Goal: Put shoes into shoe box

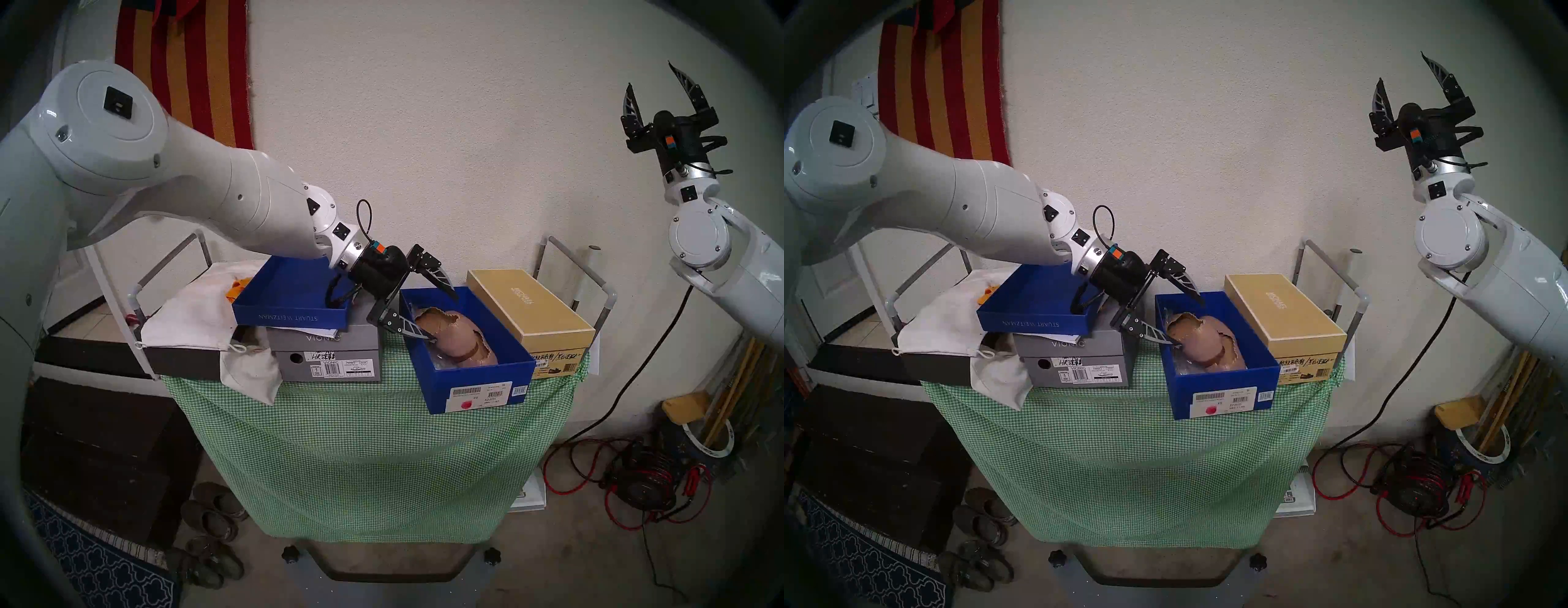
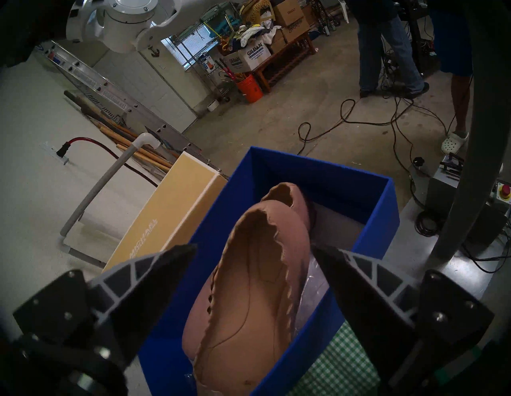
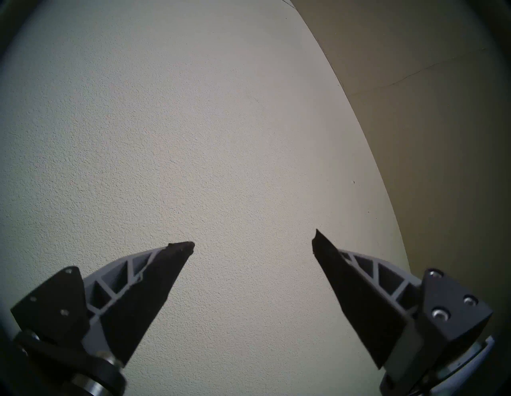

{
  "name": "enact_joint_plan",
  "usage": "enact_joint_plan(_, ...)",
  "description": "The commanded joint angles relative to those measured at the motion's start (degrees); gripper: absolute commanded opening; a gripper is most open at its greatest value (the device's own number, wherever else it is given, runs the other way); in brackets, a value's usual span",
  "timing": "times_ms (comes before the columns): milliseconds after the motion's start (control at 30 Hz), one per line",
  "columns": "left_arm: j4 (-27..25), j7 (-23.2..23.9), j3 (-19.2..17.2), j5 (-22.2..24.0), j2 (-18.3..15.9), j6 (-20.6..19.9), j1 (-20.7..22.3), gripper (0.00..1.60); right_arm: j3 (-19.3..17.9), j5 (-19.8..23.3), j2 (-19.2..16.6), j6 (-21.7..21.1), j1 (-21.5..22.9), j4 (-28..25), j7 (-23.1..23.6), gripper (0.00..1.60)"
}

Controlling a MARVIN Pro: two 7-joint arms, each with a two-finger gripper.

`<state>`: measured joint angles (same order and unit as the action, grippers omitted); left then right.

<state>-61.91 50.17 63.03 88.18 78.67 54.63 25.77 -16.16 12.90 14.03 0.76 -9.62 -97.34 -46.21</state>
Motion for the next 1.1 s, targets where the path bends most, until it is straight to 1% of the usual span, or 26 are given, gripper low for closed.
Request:
enact_joint_plan(0,5.1,3.25,-2.08,-0.32,0.21,0.37,3.51,1.6,-0.03,0.11,-0.08,-0.12,-0.01,-0.1,-0.08,1.6)
enact_joint_plan(67,7.82,1.44,-1.28,-0.44,-1.97,0.37,5.09,1.6,-0.02,0.07,-0.06,-0.07,0.0,-0.05,-0.05,1.6)
enact_joint_plan(100,10.5,1.35,-1.49,-0.26,-2.1,0.37,4.66,1.6,-0.02,0.06,-0.06,-0.06,0.0,-0.05,-0.05,1.6)
enact_joint_plan(133,9.72,0.68,-1.42,-0.31,-2.87,0.37,5.68,1.6,-0.02,0.06,-0.06,-0.06,0.0,-0.04,-0.05,1.6)
enact_joint_plan(167,11.23,0.8,-1.36,-0.52,-2.81,0.37,5.51,1.6,-0.02,0.06,-0.06,-0.06,0.0,-0.04,-0.05,1.6)
enact_joint_plan(200,11.24,0.59,-1.3,-0.64,-3.1,0.37,5.85,1.6,-0.02,0.07,-0.06,-0.06,0.0,-0.05,-0.05,1.6)
enact_joint_plan(267,14.48,0.46,-1.02,-1.44,-2.72,0.37,5.26,1.6,-0.03,0.08,-0.06,-0.07,-0.01,-0.06,-0.06,1.6)
enact_joint_plan(300,14.19,-0.01,-0.94,-1.58,-3.1,0.37,5.71,1.6,-0.03,0.08,-0.06,-0.08,-0.01,-0.06,-0.06,1.6)
enact_joint_plan(333,16.05,-0.28,-0.99,-1.84,-2.96,0.37,5.27,1.6,-0.03,0.08,-0.06,-0.08,-0.01,-0.06,-0.06,1.6)
enact_joint_plan(367,16.05,-0.28,-0.99,-1.84,-2.96,0.37,5.27,1.6,-0.03,0.08,-0.06,-0.08,-0.01,-0.06,-0.06,1.6)
enact_joint_plan(400,18.77,-2.78,-1.21,-1.75,-3.65,0.37,4.75,1.6,-0.03,0.09,-0.07,-0.1,-0.01,-0.07,-0.07,1.6)
enact_joint_plan(433,20.34,-3.52,-1.62,-1.54,-3.69,0.37,4.21,1.6,-0.03,0.1,-0.07,-0.1,-0.01,-0.08,-0.07,1.6)
enact_joint_plan(500,21.62,-5.21,-2.13,-1.46,-3.91,0.37,4.21,1.6,-0.03,0.1,-0.07,-0.11,-0.02,-0.08,-0.08,1.6)
enact_joint_plan(533,23.08,-5.84,-2.64,-1.64,-3.71,0.37,3.67,1.6,-0.03,0.11,-0.07,-0.12,-0.02,-0.09,-0.08,1.6)
enact_joint_plan(567,24.11,-7.16,-2.69,-2.58,-3.45,0.37,3.34,1.6,-0.04,0.12,-0.08,-0.14,-0.02,-0.1,-0.09,1.6)
enact_joint_plan(667,26.93,-8.69,-5.26,-3.19,-3.67,0.37,1.33,1.6,-0.04,0.15,-0.09,-0.18,-0.03,-0.13,-0.1,1.6)
enact_joint_plan(700,27.17,-9.89,-6.41,-3.12,-4.11,0.37,0.8,1.6,-0.04,0.16,-0.09,-0.19,-0.03,-0.14,-0.1,1.6)
enact_joint_plan(733,27.17,-9.89,-6.41,-3.12,-4.11,0.37,0.8,1.6,-0.04,0.16,-0.09,-0.19,-0.03,-0.14,-0.1,1.6)
enact_joint_plan(767,26.69,-11.73,-7.78,-1.18,-5.06,0.37,0.53,1.6,-0.04,0.16,-0.09,-0.2,-0.03,-0.14,-0.1,1.6)
enact_joint_plan(800,26.75,-13.32,-8.32,-0.38,-5.5,0.37,0.34,1.6,-0.04,0.15,-0.09,-0.19,-0.03,-0.14,-0.1,1.6)
enact_joint_plan(833,26.75,-13.32,-8.32,-0.38,-5.5,0.37,0.34,1.6,-0.04,0.15,-0.09,-0.19,-0.03,-0.14,-0.1,1.6)
enact_joint_plan(867,27.15,-14.33,-9.07,-0.45,-5.73,0.37,0.46,1.6,-0.04,0.15,-0.09,-0.18,-0.03,-0.13,-0.1,1.6)
enact_joint_plan(933,26.93,-17.39,-11.05,0.38,-6.64,0.37,1.17,1.6,-0.04,0.13,-0.08,-0.16,-0.02,-0.11,-0.09,1.6)
enact_joint_plan(1000,27.0,-17.72,-11.67,0.36,-6.8,0.37,1.62,1.6,-0.04,0.12,-0.08,-0.15,-0.02,-0.11,-0.09,1.6)
enact_joint_plan(1033,26.49,-20.29,-12.11,-0.5,-7.11,0.37,2.39,1.6,-0.04,0.13,-0.08,-0.15,-0.02,-0.11,-0.09,1.6)
enact_joint_plan(1067,26.87,-21.33,-12.12,-0.74,-7.21,0.37,2.63,1.6,-0.04,0.12,-0.08,-0.15,-0.02,-0.1,-0.08,1.6)
